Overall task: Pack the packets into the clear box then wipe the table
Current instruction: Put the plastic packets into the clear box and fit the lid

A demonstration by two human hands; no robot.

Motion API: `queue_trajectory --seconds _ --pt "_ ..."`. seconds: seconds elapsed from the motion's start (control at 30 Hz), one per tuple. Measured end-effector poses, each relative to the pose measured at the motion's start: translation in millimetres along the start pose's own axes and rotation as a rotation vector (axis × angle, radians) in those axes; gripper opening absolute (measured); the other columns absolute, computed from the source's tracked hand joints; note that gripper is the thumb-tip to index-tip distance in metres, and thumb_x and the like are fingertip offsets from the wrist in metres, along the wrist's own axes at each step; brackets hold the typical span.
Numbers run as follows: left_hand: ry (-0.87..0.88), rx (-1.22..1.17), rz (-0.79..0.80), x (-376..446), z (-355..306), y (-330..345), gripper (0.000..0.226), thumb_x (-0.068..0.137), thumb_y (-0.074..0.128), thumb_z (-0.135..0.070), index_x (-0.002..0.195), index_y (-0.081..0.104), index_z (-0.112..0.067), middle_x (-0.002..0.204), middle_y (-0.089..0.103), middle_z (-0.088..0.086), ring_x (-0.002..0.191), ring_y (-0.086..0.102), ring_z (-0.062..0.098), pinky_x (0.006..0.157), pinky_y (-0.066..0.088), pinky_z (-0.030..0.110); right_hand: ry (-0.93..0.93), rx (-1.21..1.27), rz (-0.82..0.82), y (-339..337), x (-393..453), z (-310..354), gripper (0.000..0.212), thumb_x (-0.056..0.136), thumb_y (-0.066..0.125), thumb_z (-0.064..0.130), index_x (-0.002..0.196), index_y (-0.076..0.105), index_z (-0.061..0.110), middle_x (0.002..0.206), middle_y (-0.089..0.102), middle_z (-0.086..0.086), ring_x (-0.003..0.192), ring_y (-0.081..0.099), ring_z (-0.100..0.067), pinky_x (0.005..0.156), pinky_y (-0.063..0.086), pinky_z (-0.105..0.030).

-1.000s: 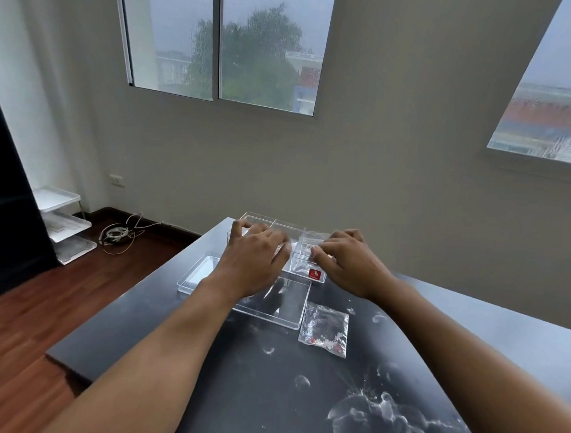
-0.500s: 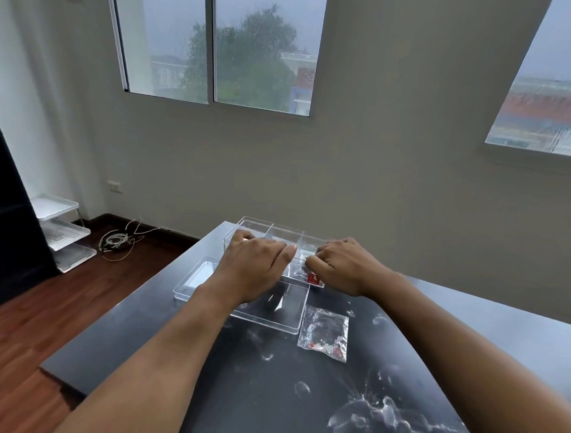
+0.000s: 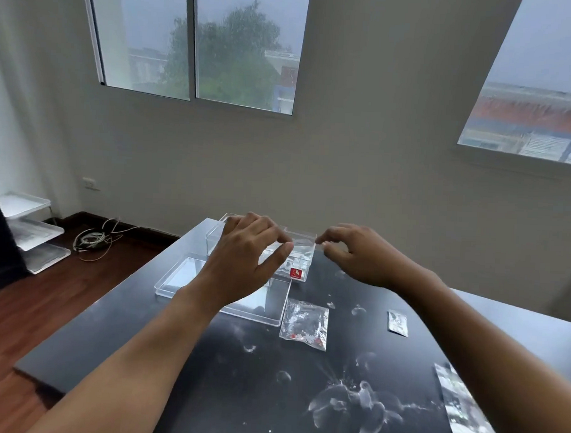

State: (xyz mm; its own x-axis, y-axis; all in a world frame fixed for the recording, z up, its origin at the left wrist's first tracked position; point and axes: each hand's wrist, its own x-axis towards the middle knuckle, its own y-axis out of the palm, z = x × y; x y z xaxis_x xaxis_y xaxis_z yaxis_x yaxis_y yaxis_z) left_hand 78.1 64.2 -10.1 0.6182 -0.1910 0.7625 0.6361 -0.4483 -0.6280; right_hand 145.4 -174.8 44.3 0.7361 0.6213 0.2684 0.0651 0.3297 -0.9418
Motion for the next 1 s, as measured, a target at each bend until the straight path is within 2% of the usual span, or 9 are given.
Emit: queue_trajectory --seconds 0.1,0.17,0.37,0.5,0.6,0.8,0.93,1.0 --pt "0.075 -0.09 0.08 -1 -11 -2 0.018 0.1 0.059 -0.046 0.101 0.069 -0.03 0.103 0.066 -0.015 0.105 0.058 0.011 0.098 0.039 0.041 0.034 -0.007 0.068 -11 -27 -14 0.025 0.1 0.056 0.03 0.118 0.072 0.025 0.117 0.072 0.005 0.105 0.064 -0.011 0.091 0.048 -0.03" --pt "0.121 -0.151 0.144 -2 -19 -3 0.023 0.096 0.063 -0.052 0.103 0.069 -0.031 0.105 0.067 -0.017 0.104 0.057 0.007 0.098 0.039 0.04 0.066 -0.037 0.101 -17 -47 -24 0.025 0.1 0.057 0.034 0.12 0.071 0.027 0.119 0.071 0.007 0.107 0.064 -0.008 0.094 0.048 -0.031" --pt "0.246 -0.183 0.437 -9 -38 -4 0.057 0.079 0.061 -0.081 0.116 0.069 -0.039 0.106 0.068 -0.024 0.102 0.058 -0.006 0.105 0.034 0.027 0.203 -0.162 0.258 -26 -102 -43 0.042 0.093 0.064 0.052 0.13 0.067 0.031 0.13 0.066 0.009 0.123 0.058 -0.013 0.102 0.042 -0.03" --pt "0.255 -0.184 0.569 -11 -38 2 0.07 0.071 0.06 -0.089 0.119 0.07 -0.039 0.113 0.068 -0.026 0.105 0.058 -0.006 0.105 0.035 0.026 0.205 -0.202 0.301 -20 -119 -44 0.037 0.089 0.068 0.05 0.12 0.075 0.03 0.116 0.074 0.013 0.108 0.064 -0.009 0.092 0.046 -0.025" --pt "0.251 -0.216 0.569 -9 -36 4 0.063 0.073 0.063 -0.085 0.113 0.075 -0.038 0.106 0.072 -0.024 0.099 0.063 -0.004 0.097 0.041 0.024 0.22 -0.22 0.24 -18 -122 -43 0.03 0.088 0.068 0.037 0.116 0.077 0.031 0.113 0.077 0.016 0.107 0.067 -0.009 0.094 0.047 -0.026" --pt "0.225 -0.23 0.562 -7 -41 7 0.027 0.089 0.067 -0.058 0.093 0.077 -0.034 0.081 0.071 -0.022 0.076 0.063 -0.003 0.081 0.05 0.03 0.23 -0.241 0.259 -16 -125 -42 0.037 0.087 0.065 0.029 0.122 0.074 0.031 0.123 0.073 0.017 0.106 0.066 -0.012 0.091 0.047 -0.026" --pt "0.221 -0.241 0.552 -7 -39 7 0.022 0.09 0.068 -0.054 0.092 0.077 -0.034 0.082 0.072 -0.023 0.072 0.058 -0.011 0.08 0.051 0.029 0.292 -0.099 0.255 -14 -136 -49 0.059 0.089 0.067 0.034 0.145 0.052 0.024 0.134 0.068 0.014 0.107 0.064 -0.012 0.089 0.043 -0.021" --pt "0.226 -0.238 0.545 -7 -38 7 0.023 0.091 0.066 -0.055 0.094 0.076 -0.034 0.085 0.073 -0.023 0.075 0.06 -0.008 0.082 0.05 0.028 0.293 -0.022 0.249 -14 -140 -52 0.05 0.087 0.069 0.035 0.136 0.06 0.027 0.128 0.071 0.012 0.103 0.066 -0.007 0.094 0.05 -0.025"
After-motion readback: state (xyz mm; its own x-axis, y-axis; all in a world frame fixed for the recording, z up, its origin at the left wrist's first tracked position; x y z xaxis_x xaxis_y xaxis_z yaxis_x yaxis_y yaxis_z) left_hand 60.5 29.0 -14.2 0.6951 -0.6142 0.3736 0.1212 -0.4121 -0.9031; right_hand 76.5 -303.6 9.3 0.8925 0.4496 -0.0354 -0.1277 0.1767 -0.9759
